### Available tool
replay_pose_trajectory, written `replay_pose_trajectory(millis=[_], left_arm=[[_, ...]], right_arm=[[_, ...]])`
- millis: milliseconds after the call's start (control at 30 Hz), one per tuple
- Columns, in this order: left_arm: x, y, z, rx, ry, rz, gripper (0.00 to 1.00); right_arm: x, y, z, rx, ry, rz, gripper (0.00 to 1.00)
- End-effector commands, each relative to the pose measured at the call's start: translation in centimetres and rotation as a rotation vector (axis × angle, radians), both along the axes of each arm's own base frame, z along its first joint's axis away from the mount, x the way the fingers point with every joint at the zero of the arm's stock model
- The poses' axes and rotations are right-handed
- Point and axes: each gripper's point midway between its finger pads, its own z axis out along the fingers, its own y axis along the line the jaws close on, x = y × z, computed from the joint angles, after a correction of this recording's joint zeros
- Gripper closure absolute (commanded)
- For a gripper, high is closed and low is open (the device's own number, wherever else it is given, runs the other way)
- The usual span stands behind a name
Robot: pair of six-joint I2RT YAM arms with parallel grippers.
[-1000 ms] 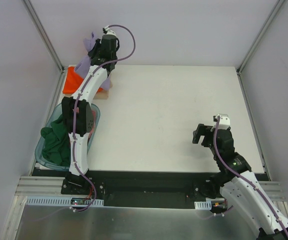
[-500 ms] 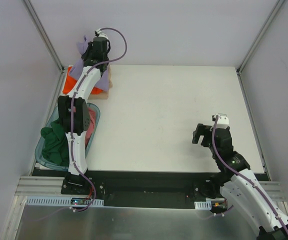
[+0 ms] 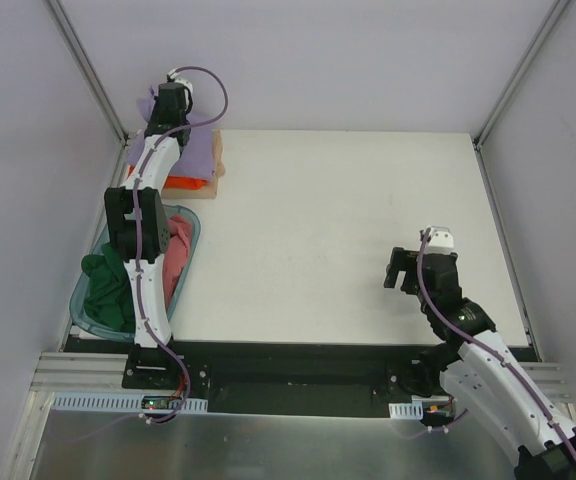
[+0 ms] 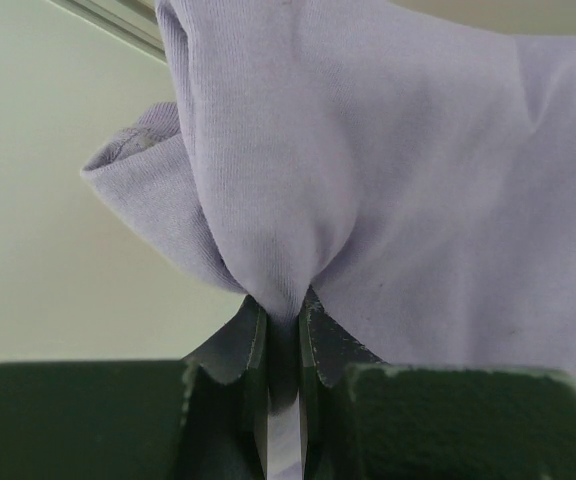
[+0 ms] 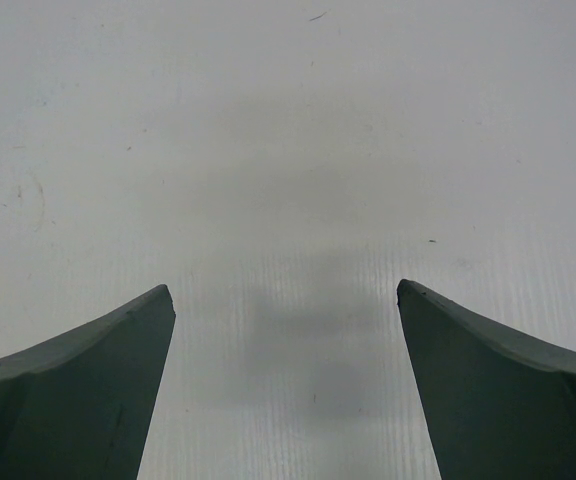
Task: Fold and stack the t-shirts
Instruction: Put the neatly folded tshirt into the corner of the board with the left arm
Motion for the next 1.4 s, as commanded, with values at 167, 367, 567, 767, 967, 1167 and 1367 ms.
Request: replay_pose_trajectory(millis=[167,367,567,767,967,1167,1367], left_arm=[[2.4,0.9,-0.4,-0.045,-0.066,-0.014,1.0],[2.2,3.5,-1.5,-0.046,-0.056,0.037,1.0],[2.1,5.1,-0.8,-0.062,-0.089,0.067,1.0],[1.9,5.6,-1.0,-0.086,-0.093,0.068,0.82],[1.6,5.8,0.3,-0.096,-0.129,0.095,0.02],[0.7,3.4,1.9,-0.238,-0.141,0.042,0.01],[-2.8,-1.4,0.3,-0.395,-0.045,-0.039,0.01]], right_arm=[[0.9,-0.2,1.1,-0.017,-0.026,-0.013,0.04],[0.8,-0.3,1.1,-0.018,-0.029,-0.016,0.04],[0.8,-0.2,1.3,-0.017,-0.029,-0.013,0.04],[0.7,-0.2,1.5,-0.013,-0.032,-0.012,0.04],[0.7,-0.1,1.6,-0.015,-0.032,-0.005,0.04],[0.6,0.0,1.4,-0.011,-0.026,-0.001,0.04],[0.5,0.2,1.4,0.002,-0.029,0.01,0.04]])
